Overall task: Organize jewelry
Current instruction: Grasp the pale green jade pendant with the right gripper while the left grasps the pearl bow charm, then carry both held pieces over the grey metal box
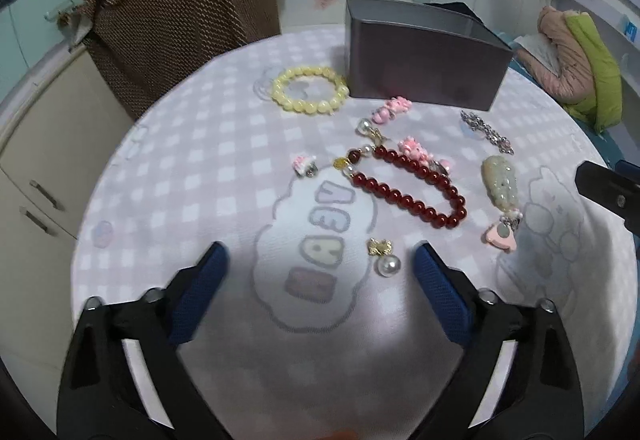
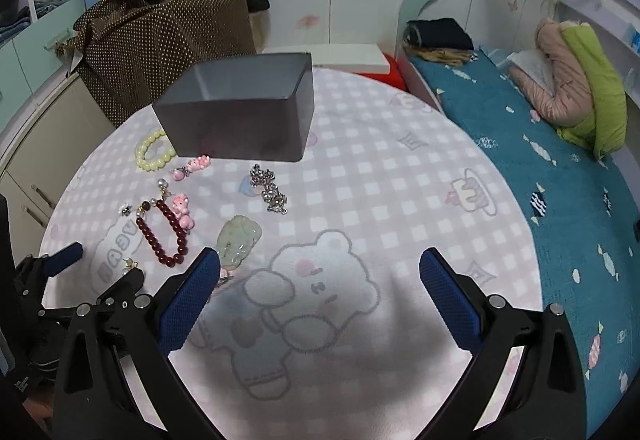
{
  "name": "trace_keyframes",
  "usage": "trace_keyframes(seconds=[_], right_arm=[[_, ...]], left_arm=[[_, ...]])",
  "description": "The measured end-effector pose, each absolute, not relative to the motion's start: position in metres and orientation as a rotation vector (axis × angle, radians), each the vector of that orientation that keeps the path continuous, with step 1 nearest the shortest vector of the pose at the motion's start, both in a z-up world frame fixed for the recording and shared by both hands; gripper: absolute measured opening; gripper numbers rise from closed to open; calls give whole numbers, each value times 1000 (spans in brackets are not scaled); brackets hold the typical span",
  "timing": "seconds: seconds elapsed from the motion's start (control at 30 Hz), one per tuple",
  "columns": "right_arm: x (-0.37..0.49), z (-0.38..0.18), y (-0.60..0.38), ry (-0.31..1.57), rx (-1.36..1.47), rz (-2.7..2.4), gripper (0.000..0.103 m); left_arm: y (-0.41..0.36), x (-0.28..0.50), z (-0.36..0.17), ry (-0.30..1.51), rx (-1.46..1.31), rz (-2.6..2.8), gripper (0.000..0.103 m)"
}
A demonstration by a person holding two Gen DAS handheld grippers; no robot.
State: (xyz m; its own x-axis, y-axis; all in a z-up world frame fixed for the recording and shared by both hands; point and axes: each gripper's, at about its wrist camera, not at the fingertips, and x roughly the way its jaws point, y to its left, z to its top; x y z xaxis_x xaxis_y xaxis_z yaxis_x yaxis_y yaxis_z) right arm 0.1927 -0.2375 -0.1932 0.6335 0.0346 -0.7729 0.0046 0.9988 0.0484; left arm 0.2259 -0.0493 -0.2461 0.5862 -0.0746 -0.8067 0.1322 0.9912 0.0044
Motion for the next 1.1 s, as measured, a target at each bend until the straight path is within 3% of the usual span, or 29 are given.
trace_keyframes(seconds=[0.13, 0.23, 0.3, 0.37, 0.47, 0.53, 0.7, 0.87, 1.1], right_arm=[[200, -199, -240, 906, 62, 28, 96], [205, -205, -238, 927, 63, 38, 96], [209, -207, -236, 935, 68, 56, 95], [213, -209, -229, 945, 65, 85, 94], [223, -214, -219, 970, 57, 123, 81], [230, -220, -211, 995, 46, 142, 67], [236, -222, -195, 995, 9, 156, 55], [235, -222, -179, 971, -78, 144, 27], [225, -220, -192, 952, -36, 175, 27]], left_arm=[[-49, 226, -242, 929, 79, -140, 69], [-50, 227, -239, 927, 81, -160, 40], [-50, 229, -238, 930, 67, -184, 13], [-45, 229, -237, 939, 36, -207, 12], [-38, 227, -233, 928, 14, -194, 12], [-33, 226, -230, 920, -3, -183, 12], [-25, 229, -221, 900, -24, -167, 12], [-22, 230, -219, 895, -38, -176, 12], [-18, 234, -213, 877, -45, -176, 12]])
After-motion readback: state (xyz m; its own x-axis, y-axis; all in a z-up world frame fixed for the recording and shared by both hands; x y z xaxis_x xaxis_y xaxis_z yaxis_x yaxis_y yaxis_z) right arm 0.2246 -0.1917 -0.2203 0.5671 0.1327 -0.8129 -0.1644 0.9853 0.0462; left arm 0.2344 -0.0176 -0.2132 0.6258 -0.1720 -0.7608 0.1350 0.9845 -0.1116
